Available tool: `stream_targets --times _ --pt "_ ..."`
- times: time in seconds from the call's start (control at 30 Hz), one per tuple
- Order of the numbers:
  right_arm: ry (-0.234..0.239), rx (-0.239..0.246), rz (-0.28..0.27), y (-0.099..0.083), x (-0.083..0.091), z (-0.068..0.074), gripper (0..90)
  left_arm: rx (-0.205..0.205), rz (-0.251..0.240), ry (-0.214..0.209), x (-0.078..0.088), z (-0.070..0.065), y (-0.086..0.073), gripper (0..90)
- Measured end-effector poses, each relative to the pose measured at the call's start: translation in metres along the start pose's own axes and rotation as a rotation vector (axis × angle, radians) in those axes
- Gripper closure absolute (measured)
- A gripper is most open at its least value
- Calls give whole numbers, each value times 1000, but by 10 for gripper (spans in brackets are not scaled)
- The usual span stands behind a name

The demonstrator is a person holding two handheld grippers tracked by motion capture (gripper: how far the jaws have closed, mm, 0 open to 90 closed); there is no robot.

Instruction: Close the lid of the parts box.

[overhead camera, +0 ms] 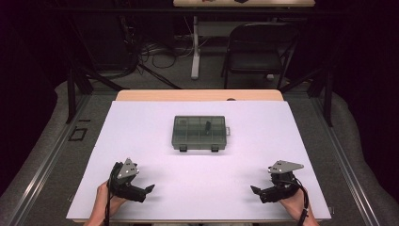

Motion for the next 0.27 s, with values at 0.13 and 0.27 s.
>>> stream_targets --times 0.13,0.27 --pt "-2 -9 -8 -1 0 -1 8 6 -1 -14 -2 -1 0 0" --pt "-3 -13 -4 -3 -2 -1 7 5 0 -17 -4 -1 1 0"
Point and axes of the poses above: each handheld gripper's, and its own axes: x roughly backward along the jaws, y roughly out of its top, z roughly to its left, the point moved 10 cm from there along -x, roughly forward along the jaws, and after that the axes turned 12 degrees about -y, right-handed, at the moved point
